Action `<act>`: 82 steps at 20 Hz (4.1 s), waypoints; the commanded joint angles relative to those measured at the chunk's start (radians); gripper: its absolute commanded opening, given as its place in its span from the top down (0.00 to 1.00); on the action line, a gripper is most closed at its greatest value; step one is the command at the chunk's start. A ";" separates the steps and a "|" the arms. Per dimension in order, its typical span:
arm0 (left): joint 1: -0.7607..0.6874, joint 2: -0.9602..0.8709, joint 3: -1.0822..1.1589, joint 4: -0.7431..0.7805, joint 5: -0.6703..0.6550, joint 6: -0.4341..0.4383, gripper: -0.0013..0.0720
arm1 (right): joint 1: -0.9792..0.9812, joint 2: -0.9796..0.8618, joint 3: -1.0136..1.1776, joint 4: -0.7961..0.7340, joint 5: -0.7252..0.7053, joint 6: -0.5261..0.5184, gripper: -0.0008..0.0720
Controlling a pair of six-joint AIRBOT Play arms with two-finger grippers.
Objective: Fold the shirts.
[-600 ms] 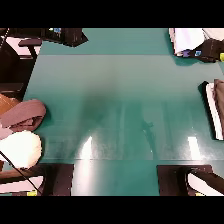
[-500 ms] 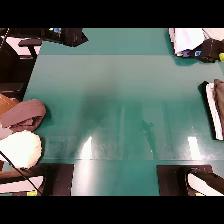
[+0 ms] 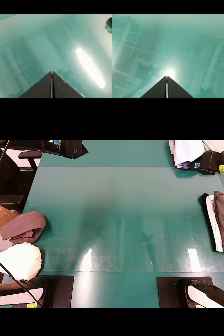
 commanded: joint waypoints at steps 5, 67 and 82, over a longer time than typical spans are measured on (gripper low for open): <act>0.018 0.010 0.001 -0.004 0.033 0.001 0.95 | 0.000 0.001 0.000 0.000 0.003 0.000 0.96; -0.066 -0.079 -0.127 0.248 -0.193 -0.021 0.26 | 0.001 0.000 0.315 0.058 -0.100 0.001 0.96; 0.163 -0.080 -0.841 -0.075 0.129 0.105 0.26 | 0.001 -0.001 0.314 0.058 -0.097 0.001 0.96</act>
